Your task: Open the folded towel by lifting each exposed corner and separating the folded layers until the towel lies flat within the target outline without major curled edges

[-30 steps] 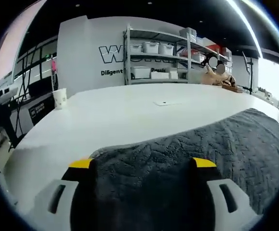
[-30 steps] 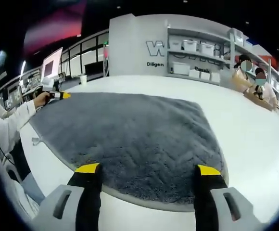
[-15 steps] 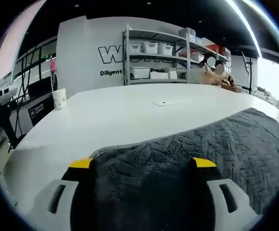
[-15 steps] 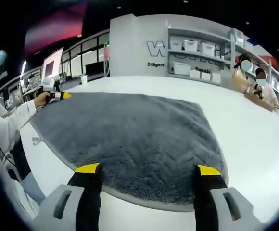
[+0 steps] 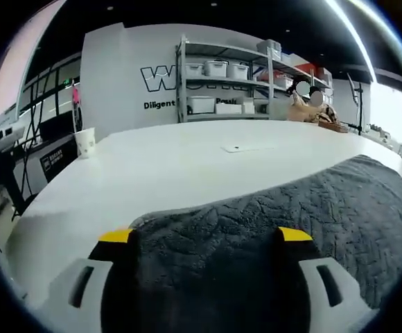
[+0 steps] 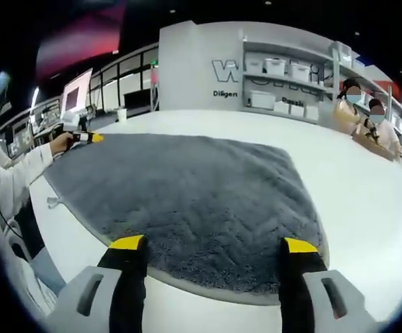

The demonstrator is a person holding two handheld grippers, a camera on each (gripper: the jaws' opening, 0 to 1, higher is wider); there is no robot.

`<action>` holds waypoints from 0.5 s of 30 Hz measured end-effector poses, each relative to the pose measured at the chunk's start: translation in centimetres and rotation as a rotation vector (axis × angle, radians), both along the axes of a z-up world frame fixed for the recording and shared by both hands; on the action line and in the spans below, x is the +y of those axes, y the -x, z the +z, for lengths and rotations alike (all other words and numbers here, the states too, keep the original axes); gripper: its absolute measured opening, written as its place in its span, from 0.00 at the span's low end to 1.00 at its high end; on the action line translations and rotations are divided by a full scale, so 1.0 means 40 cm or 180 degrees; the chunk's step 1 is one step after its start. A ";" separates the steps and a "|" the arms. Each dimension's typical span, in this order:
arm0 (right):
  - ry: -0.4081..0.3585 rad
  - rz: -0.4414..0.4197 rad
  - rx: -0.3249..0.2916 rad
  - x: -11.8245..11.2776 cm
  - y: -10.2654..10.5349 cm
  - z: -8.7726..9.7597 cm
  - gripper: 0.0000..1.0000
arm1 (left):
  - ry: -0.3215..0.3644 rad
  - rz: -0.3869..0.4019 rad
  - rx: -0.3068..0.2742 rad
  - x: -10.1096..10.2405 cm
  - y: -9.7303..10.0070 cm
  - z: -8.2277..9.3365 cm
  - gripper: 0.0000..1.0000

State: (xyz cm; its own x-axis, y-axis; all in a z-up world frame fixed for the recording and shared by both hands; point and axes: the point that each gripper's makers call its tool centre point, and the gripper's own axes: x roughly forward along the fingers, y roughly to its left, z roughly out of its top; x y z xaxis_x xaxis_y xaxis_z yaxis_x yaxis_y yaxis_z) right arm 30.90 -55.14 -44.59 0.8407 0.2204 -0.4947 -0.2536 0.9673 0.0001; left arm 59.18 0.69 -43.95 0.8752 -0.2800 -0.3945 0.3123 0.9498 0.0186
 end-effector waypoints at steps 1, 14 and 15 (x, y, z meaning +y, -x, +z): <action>-0.0002 -0.0001 -0.0002 0.000 0.000 0.000 0.76 | 0.0000 0.0000 -0.0001 0.000 0.000 0.000 0.80; 0.0004 -0.0004 -0.0008 0.002 0.000 0.000 0.76 | 0.0201 -0.0019 -0.0025 -0.008 0.009 0.025 0.87; 0.0004 -0.0004 -0.0009 0.002 0.000 0.000 0.76 | 0.0197 -0.0016 -0.0040 -0.008 0.011 0.031 0.89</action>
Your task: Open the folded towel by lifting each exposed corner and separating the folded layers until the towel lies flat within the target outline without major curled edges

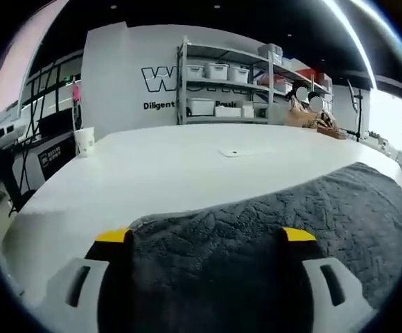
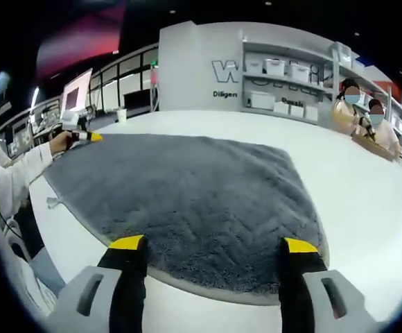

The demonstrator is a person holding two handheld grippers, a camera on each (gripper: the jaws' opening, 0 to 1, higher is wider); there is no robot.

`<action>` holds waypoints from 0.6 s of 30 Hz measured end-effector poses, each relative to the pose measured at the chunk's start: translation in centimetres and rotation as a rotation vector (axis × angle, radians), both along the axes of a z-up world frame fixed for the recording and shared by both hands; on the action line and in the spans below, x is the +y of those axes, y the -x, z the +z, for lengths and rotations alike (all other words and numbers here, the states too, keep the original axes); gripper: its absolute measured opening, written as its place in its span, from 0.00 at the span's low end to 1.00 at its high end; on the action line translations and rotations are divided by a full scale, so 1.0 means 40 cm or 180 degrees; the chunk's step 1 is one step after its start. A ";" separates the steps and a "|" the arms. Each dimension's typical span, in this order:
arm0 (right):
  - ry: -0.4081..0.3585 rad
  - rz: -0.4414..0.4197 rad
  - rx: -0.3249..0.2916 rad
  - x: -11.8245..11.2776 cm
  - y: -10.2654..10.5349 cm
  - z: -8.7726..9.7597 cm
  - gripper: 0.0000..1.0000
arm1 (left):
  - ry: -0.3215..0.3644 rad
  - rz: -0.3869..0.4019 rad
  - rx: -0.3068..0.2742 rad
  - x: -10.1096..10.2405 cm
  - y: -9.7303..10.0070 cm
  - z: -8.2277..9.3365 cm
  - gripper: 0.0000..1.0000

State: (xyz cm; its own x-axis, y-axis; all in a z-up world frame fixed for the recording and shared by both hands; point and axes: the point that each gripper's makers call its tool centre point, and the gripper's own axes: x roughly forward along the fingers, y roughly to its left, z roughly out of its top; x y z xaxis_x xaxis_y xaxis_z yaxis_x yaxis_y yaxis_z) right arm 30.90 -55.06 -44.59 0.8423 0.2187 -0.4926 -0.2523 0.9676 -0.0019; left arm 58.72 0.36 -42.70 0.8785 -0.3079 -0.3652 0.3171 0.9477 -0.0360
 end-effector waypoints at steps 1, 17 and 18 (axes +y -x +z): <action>0.0000 0.0000 -0.0001 0.000 0.000 0.000 0.76 | -0.0019 0.0007 -0.0029 0.000 -0.002 0.010 0.90; -0.0011 0.0024 -0.0031 0.000 -0.001 0.000 0.76 | -0.0050 -0.0237 -0.0001 -0.079 0.209 0.077 0.95; -0.0011 0.0025 -0.0032 0.000 -0.001 0.000 0.76 | -0.0059 -0.0267 -0.0022 -0.087 0.229 0.076 0.94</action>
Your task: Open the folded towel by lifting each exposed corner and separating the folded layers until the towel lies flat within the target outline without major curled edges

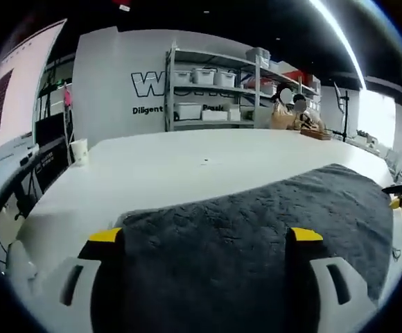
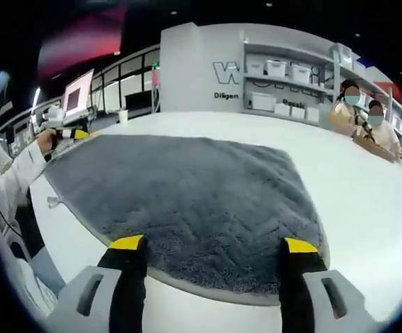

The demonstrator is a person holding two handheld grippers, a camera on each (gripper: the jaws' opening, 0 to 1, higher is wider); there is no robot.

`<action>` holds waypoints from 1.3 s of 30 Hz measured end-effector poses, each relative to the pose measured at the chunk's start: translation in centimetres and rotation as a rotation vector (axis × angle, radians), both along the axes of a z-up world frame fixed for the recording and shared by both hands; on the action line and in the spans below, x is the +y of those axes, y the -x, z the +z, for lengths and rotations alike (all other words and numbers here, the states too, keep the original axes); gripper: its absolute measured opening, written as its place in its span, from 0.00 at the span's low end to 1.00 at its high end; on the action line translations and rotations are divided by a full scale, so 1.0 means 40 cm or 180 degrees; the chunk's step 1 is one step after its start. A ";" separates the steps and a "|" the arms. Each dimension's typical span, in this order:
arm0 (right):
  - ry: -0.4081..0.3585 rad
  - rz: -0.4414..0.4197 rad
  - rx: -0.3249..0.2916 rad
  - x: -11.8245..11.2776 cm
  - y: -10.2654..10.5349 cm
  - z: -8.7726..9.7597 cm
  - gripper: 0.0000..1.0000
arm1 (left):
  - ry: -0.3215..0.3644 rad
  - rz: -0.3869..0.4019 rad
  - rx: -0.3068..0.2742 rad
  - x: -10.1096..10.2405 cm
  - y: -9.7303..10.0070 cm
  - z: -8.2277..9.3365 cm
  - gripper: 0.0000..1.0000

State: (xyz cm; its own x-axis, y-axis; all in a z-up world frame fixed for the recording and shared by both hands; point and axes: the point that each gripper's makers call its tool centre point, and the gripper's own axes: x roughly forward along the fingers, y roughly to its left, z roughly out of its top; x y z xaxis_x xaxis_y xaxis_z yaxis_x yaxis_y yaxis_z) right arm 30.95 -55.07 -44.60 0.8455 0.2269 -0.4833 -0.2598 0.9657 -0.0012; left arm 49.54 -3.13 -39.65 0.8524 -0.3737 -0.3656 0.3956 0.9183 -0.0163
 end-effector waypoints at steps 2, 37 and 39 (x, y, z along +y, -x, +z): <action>-0.0001 0.0001 0.0000 -0.001 0.000 0.000 0.76 | 0.0008 0.0007 -0.0112 -0.014 0.045 0.010 0.91; -0.0005 -0.0020 -0.0019 0.001 0.000 0.000 0.76 | -0.0040 0.0756 -0.0036 0.036 0.353 -0.111 0.96; -0.0014 -0.0019 -0.0019 0.000 0.000 0.000 0.76 | -0.0032 0.0737 -0.0032 0.039 0.355 -0.111 0.95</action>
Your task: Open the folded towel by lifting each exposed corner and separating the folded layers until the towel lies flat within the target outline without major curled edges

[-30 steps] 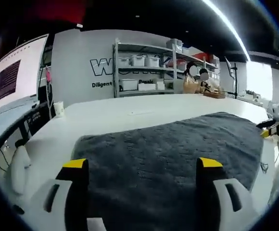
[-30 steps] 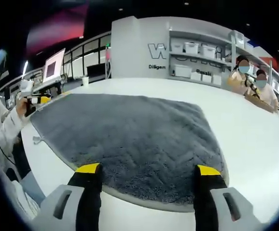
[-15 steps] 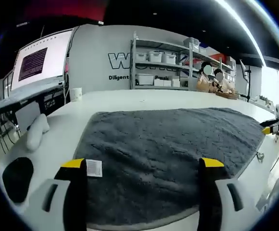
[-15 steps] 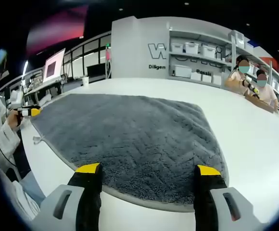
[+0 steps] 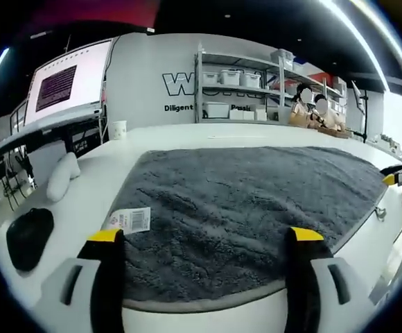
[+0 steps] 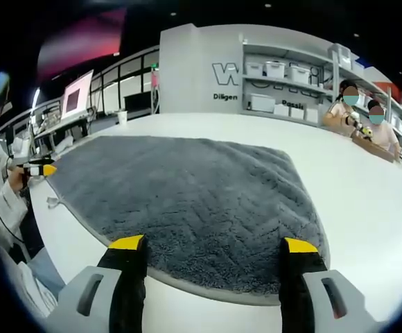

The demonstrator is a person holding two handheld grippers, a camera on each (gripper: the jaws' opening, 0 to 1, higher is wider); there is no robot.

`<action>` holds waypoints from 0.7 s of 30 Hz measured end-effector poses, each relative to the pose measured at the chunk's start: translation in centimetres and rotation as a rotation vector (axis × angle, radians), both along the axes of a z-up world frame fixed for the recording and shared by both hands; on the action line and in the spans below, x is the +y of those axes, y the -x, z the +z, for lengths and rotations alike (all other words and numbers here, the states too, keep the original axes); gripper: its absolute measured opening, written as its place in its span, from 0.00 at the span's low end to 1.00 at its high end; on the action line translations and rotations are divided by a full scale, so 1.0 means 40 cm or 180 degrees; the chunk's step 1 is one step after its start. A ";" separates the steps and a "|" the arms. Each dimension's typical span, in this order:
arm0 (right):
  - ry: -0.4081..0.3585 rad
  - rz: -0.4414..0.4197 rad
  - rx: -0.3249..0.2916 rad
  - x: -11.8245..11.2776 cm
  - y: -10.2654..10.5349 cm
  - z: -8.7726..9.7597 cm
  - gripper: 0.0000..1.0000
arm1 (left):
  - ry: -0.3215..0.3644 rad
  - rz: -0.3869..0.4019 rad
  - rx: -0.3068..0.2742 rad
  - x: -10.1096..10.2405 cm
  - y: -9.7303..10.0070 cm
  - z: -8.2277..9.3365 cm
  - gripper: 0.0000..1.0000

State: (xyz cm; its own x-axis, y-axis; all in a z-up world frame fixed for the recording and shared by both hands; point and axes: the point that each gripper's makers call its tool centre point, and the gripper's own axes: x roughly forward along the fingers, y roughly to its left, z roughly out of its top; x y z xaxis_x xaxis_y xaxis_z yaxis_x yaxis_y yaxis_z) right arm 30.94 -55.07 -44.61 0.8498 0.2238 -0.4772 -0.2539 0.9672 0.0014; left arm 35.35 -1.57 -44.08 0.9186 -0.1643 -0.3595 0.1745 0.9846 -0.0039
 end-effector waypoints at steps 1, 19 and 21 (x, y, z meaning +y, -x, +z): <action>-0.0001 -0.0002 -0.0002 0.000 0.000 0.000 0.76 | 0.0003 -0.0005 -0.0002 0.000 0.001 0.000 0.95; 0.0001 0.0001 -0.0019 0.002 0.001 0.000 0.76 | -0.0012 -0.0078 0.0020 0.001 0.014 0.000 0.94; 0.0000 -0.0001 -0.0026 0.003 0.000 0.000 0.76 | -0.0012 -0.0077 0.0025 0.003 0.013 -0.001 0.94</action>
State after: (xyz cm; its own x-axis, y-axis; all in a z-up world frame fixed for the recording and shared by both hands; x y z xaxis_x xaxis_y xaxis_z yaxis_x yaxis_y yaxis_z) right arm 30.92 -54.96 -44.60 0.8537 0.2235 -0.4703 -0.2536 0.9673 -0.0007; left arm 34.83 -1.44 -44.11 0.9114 -0.1850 -0.3675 0.1983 0.9801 -0.0016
